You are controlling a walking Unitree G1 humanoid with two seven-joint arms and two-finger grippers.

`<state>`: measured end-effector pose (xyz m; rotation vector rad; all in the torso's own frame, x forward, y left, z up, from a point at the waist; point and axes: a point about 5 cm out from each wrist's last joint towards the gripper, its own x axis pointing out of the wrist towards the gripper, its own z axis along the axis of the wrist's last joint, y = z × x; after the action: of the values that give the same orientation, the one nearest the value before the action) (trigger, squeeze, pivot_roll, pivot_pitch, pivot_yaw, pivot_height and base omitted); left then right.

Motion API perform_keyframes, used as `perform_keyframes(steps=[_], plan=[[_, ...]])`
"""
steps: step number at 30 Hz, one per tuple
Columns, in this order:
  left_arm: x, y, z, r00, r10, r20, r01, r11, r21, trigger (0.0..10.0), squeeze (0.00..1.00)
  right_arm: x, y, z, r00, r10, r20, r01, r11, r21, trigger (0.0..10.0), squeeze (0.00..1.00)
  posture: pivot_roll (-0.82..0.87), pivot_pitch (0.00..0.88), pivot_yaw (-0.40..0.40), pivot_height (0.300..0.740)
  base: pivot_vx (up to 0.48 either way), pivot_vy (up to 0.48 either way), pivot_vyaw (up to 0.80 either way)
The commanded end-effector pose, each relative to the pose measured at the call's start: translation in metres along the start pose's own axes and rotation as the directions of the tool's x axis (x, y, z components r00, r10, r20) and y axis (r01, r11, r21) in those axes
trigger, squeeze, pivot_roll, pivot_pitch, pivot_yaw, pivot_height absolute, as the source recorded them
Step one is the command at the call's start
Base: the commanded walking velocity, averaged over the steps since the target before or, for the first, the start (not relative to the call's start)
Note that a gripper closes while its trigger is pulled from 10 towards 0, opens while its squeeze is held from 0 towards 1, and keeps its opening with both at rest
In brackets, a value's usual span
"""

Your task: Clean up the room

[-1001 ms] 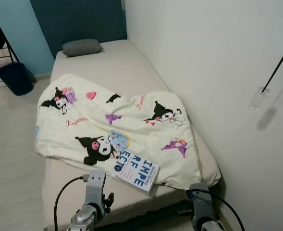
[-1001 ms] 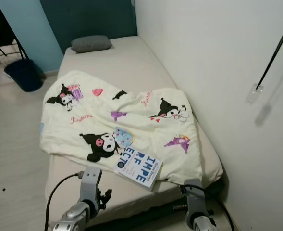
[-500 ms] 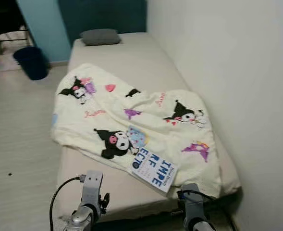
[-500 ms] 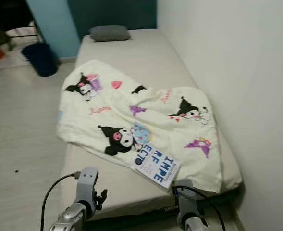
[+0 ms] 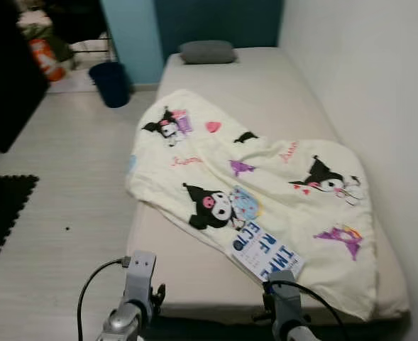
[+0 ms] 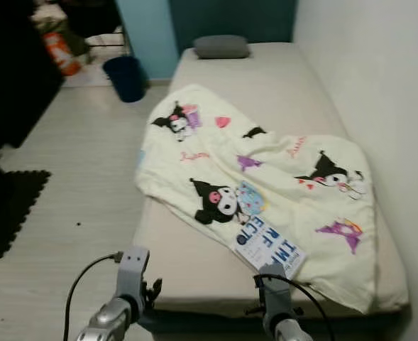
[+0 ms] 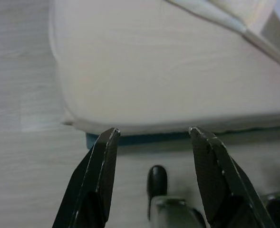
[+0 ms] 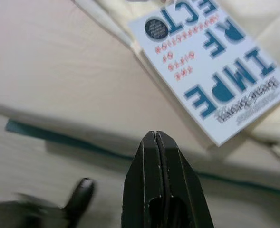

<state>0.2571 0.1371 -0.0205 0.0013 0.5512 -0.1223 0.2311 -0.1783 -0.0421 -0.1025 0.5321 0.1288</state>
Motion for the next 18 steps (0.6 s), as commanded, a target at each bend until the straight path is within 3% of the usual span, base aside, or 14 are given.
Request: perform_keyframes(steps=[1,5,16,18], plan=[[-0.0023,0.0063,-0.0060,1.000,0.016,-0.022,-0.016,1.000,0.015,10.0,0.00,-0.0008,0.0058,-0.0025,1.000,0.014,-0.002,-0.014,1.000,-0.001,10.0,0.00,0.02,0.139,0.027,0.729,0.000,0.000,0.80],[-0.0016,0.0058,-0.0044,1.000,0.010,-0.022,-0.010,1.000,0.020,10.0,0.00,-0.0016,0.0041,-0.0041,1.000,-0.001,-0.007,0.002,1.000,0.010,10.0,0.00,0.02,0.141,0.027,0.729,0.000,0.000,0.64],[0.0006,0.0018,-0.0002,0.999,-0.030,-0.027,0.032,0.998,0.049,10.0,0.00,-0.0026,0.0007,-0.0082,0.999,-0.036,-0.037,0.037,0.999,0.019,10.0,0.00,0.02,0.150,0.032,0.729,0.000,0.000,0.00],[0.0016,0.0010,0.0003,0.999,-0.041,-0.030,0.042,0.998,0.040,10.0,0.00,-0.0028,0.0003,-0.0084,0.998,-0.041,-0.038,0.042,0.999,0.019,10.0,0.00,0.01,0.153,0.032,0.729,0.000,-0.317,0.00]])
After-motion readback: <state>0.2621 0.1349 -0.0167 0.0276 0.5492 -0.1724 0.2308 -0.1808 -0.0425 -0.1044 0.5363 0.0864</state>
